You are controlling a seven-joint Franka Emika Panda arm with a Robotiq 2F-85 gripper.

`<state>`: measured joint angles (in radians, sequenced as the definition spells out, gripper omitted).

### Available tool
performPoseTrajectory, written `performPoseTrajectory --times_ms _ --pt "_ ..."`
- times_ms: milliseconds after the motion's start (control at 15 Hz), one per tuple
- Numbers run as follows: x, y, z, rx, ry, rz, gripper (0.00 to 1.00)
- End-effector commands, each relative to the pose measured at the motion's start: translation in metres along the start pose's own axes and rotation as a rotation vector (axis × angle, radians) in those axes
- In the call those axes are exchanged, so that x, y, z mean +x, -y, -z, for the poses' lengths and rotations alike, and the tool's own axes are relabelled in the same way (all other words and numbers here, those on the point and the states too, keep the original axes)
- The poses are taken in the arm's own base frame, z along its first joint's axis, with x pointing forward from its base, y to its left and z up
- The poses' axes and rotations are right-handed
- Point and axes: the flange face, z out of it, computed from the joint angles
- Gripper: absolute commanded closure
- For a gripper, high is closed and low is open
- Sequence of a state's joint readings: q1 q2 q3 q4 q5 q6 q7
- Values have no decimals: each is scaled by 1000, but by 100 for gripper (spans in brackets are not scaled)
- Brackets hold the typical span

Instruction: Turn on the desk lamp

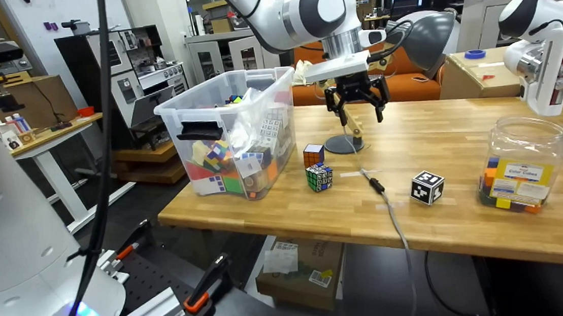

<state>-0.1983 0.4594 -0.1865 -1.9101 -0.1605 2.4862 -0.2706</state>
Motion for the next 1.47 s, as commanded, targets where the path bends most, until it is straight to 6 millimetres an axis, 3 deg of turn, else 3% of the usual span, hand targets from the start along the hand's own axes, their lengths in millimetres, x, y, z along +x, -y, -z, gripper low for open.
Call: performPoseTrajectory --times_ms 0,600,1000,1067,1133,1267,1400 --pt "3 -2 -2 -1 5 -4 0" --pt "8 -1 -5 -6 18 -1 0" --pt "21 -5 -42 20 84 -26 0" --pt "22 -7 -53 39 101 -38 5" --pt "24 -9 -62 58 116 -52 27" --pt "29 -11 -81 85 139 -87 32" --pt "34 -13 -97 110 159 -119 46"
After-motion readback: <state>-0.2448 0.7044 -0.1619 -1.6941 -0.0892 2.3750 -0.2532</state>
